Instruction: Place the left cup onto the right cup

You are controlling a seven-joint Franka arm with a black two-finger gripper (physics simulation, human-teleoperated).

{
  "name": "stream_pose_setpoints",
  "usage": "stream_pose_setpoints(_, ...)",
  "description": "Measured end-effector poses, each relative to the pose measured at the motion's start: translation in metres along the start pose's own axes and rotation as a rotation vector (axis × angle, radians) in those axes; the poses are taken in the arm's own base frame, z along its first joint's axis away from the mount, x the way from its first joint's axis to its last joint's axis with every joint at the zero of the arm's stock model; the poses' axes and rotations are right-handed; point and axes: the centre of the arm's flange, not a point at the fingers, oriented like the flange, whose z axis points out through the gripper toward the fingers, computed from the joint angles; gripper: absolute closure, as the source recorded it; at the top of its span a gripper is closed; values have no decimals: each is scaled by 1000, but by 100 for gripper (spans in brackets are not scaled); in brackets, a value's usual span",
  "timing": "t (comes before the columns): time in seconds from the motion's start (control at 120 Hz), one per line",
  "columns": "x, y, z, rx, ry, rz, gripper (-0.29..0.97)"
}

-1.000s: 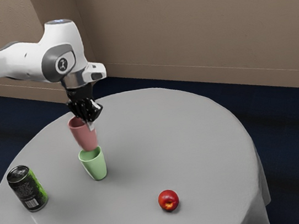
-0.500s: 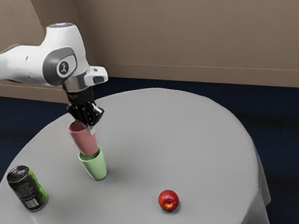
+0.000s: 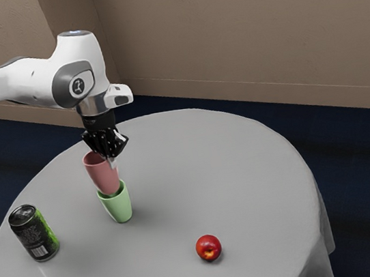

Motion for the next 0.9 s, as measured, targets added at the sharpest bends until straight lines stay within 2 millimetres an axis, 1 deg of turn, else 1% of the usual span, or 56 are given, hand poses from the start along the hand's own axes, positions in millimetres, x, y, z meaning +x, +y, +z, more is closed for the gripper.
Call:
stream_pose_setpoints(0.742, 10, 0, 27, 2, -19, -22, 78)
stream_pose_setpoints(0.808, 10, 1, 27, 0, -22, -25, 73)
stream_pose_setpoints(0.9, 10, 2, 27, -1, -26, -28, 60)
